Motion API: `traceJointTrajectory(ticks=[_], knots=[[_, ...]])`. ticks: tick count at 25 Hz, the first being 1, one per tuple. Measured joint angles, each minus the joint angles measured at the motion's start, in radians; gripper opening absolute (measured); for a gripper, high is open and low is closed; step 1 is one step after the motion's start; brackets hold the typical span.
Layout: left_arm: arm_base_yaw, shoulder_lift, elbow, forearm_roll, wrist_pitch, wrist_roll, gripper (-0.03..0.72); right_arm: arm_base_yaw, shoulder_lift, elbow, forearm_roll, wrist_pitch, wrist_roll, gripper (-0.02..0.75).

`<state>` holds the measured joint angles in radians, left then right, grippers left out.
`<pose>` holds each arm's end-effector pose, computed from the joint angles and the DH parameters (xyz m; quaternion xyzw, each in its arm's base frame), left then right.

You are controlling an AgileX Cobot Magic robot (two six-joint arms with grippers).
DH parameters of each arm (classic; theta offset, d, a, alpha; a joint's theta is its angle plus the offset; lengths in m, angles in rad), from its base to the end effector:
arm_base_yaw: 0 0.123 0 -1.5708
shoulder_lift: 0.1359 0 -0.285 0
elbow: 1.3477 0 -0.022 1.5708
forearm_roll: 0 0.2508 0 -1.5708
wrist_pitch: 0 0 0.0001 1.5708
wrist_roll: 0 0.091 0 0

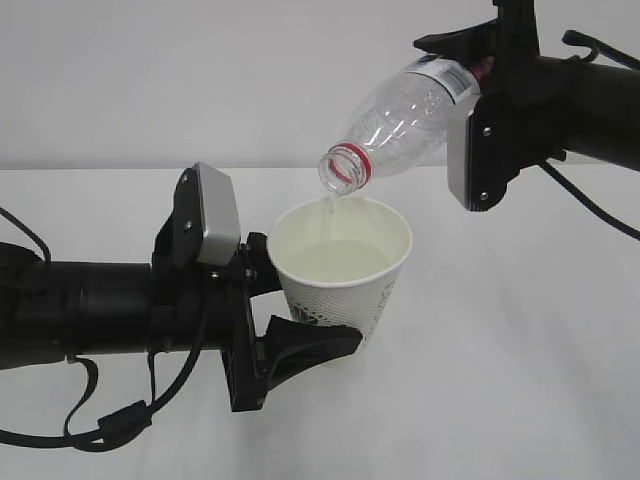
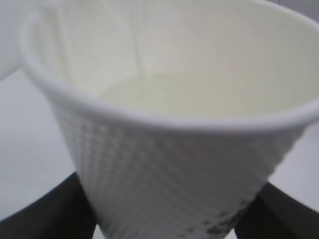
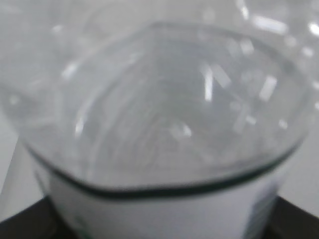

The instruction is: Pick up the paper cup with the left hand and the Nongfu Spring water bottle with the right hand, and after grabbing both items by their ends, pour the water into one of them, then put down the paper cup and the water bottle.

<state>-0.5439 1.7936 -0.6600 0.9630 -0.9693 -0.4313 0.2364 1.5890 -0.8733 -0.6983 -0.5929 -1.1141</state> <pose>0.2313 -0.2118 0.1606 0.4876 0.6239 -0.3724 0.4841 0.3263 0.1122 0.2620 -0.6856 0.3172 -0.3311 0.5654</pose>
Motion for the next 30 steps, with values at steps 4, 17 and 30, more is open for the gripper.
traceJointTrajectory(ticks=[4,17,30], knots=[[0.000,0.000,0.000,0.000,0.000,0.000,0.543,0.000,0.000,0.000,0.000,0.000,0.000,0.476],[0.000,0.000,0.000,0.000,0.000,0.000,0.543,0.000,0.000,0.000,0.000,0.000,-0.010,0.476],[0.000,0.000,0.000,0.000,0.000,0.000,0.543,0.000,0.000,0.000,0.000,-0.008,-0.032,0.476]])
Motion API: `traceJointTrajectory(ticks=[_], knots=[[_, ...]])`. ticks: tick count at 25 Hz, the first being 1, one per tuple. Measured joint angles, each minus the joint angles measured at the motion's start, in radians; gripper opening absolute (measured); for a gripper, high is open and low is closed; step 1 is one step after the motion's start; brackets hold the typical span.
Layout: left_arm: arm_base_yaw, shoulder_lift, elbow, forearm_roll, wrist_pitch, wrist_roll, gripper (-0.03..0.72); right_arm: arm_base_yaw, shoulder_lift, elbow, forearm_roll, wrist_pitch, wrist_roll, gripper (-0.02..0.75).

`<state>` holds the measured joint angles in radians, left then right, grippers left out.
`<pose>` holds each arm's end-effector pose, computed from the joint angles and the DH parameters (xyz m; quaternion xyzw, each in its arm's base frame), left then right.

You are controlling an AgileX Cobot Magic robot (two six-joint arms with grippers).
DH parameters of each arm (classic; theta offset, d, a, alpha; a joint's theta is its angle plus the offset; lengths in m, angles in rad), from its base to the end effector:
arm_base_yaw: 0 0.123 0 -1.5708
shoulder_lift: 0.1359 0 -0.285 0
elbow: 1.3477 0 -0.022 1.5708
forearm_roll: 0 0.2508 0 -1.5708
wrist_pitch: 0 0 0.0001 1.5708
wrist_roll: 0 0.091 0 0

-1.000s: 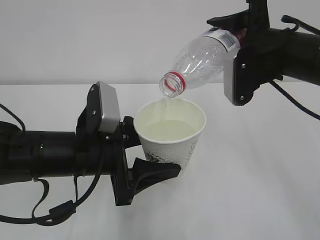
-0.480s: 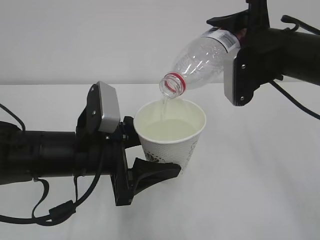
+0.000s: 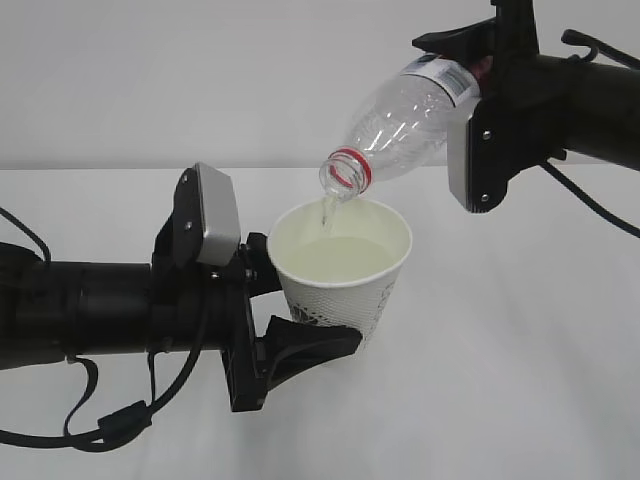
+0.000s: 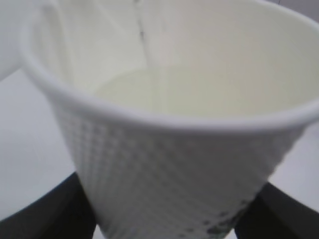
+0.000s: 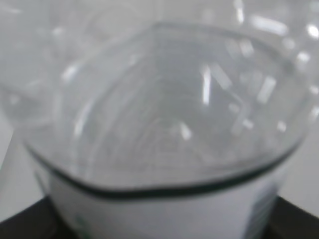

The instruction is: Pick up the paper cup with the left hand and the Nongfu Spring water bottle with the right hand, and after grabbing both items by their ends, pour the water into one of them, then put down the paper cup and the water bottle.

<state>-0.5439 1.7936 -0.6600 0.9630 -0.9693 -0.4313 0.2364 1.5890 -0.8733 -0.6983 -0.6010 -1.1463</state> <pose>0.2313 -0.2118 0.1606 0.4876 0.6239 -0.3724 0.4841 0.3262 0.1125 0.2626 -0.6891 0.3039 -0.3401 0.5631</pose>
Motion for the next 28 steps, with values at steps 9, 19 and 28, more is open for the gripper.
traceJointTrajectory(ticks=[9,19,28], knots=[[0.000,0.000,0.000,0.000,0.000,0.000,0.543,0.000,0.000,-0.002,0.016,-0.005,-0.002,0.476],[0.000,0.000,0.000,0.002,0.001,0.000,0.543,0.000,0.000,-0.002,0.053,-0.006,0.043,0.476],[0.000,0.000,0.000,0.002,0.001,0.000,0.543,0.000,-0.002,-0.002,0.053,-0.013,0.179,0.476]])
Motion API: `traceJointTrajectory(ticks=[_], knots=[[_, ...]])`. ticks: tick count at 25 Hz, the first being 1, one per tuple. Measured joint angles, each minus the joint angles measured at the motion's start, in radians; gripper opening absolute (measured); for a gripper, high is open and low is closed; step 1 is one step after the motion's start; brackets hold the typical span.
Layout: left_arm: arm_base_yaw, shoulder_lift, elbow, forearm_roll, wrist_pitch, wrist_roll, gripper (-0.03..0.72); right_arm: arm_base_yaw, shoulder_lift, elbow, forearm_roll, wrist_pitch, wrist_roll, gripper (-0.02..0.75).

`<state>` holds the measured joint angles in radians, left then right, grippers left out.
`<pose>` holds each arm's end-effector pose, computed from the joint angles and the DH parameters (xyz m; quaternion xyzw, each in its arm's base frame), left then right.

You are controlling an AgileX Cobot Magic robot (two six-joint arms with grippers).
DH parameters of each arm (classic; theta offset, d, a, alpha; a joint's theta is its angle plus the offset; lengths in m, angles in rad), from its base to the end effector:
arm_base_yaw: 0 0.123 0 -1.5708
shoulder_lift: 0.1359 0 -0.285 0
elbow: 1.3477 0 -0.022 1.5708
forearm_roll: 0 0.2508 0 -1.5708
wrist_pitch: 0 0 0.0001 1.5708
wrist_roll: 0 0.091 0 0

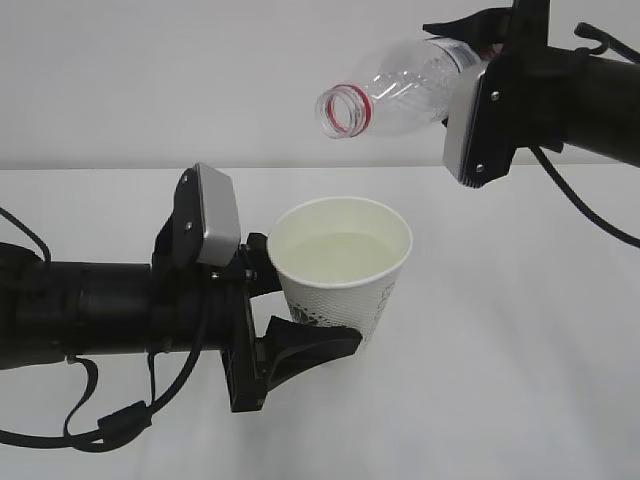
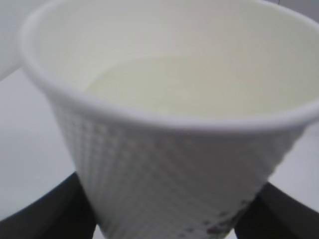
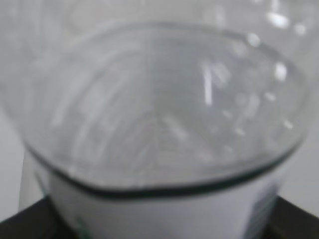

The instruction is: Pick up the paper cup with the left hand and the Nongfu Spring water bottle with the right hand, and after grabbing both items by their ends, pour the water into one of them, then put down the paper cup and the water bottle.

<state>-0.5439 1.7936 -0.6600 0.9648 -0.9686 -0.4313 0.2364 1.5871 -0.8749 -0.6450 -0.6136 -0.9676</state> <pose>0.2312 -0.2118 0.1605 0.4884 0.6238 -0.3721 0.4836 0.3274 0.1112 0.2661 -0.6396 0.3789 -0.2873 0.6040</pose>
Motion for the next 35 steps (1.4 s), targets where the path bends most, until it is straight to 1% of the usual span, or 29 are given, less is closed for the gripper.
traceJointTrajectory(ticks=[10,16,21,26,35], knots=[[0.000,0.000,0.000,0.000,0.000,0.000,0.543,0.000,0.000,0.000,0.002,-0.002,0.139,0.476],[0.000,0.000,0.000,0.000,0.000,0.000,0.543,0.000,0.000,0.000,0.002,-0.002,0.277,0.476],[0.000,0.000,0.000,0.000,0.000,0.000,0.543,0.000,0.000,0.000,0.002,-0.002,0.346,0.476],[0.000,0.000,0.000,0.000,0.000,0.000,0.543,0.000,0.000,0.000,0.002,-0.002,0.487,0.476],[0.000,0.000,0.000,0.000,0.002,0.000,0.543,0.000,0.000,0.000,0.002,-0.002,0.686,0.476]])
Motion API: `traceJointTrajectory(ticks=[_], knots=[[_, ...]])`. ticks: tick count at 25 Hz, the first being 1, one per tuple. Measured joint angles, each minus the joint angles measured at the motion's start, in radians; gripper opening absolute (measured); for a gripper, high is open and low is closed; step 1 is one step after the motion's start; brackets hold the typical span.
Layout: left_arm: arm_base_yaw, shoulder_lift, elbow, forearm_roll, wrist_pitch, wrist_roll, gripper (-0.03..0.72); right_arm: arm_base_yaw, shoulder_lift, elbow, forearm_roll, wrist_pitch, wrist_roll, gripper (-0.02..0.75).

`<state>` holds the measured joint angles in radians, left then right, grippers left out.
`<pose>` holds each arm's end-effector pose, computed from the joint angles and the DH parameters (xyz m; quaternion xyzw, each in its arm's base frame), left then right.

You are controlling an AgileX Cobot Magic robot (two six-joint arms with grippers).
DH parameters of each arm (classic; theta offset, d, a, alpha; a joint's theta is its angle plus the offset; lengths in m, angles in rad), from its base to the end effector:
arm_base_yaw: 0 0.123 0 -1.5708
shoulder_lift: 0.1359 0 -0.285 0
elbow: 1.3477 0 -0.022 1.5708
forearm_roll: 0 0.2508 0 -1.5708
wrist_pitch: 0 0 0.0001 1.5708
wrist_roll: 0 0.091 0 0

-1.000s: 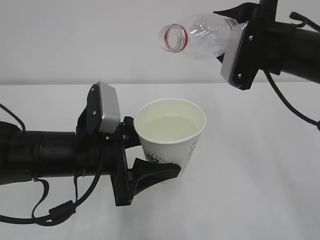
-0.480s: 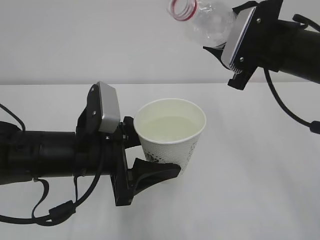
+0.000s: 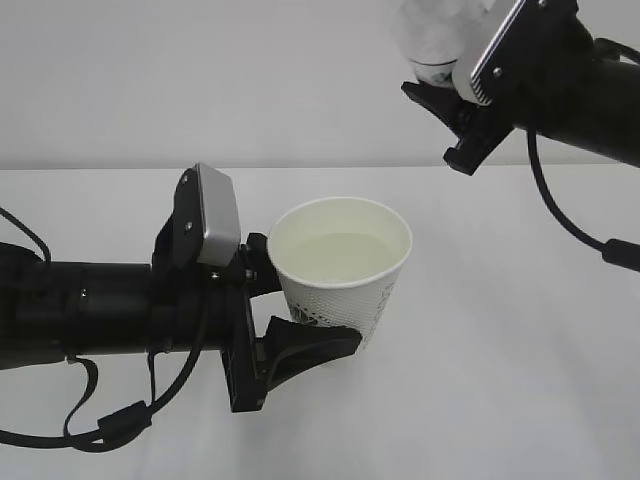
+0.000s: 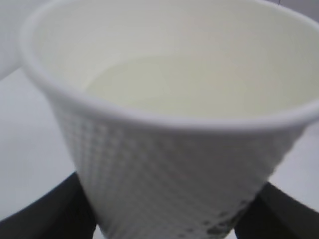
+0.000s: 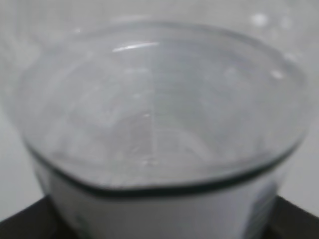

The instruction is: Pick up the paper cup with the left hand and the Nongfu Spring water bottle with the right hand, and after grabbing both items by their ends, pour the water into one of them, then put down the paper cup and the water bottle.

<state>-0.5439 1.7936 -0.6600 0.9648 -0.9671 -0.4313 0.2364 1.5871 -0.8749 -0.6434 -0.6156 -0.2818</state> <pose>0.2313 -0.2118 0.1603 0.4885 0.6243 -0.3716 0.4833 0.3274 0.1112 0.2663 -0.4742 0.5716 -0.0671 0.6663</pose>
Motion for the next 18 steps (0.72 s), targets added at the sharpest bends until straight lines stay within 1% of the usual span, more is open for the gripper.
traceJointTrajectory(ticks=[12,18], knots=[[0.000,0.000,0.000,0.000,0.000,-0.006,0.543,0.000,0.000,0.000,0.006,0.000,0.148,0.475],[0.000,0.000,0.000,0.000,0.001,-0.009,0.543,0.000,0.000,0.000,0.111,0.000,0.192,0.475]])
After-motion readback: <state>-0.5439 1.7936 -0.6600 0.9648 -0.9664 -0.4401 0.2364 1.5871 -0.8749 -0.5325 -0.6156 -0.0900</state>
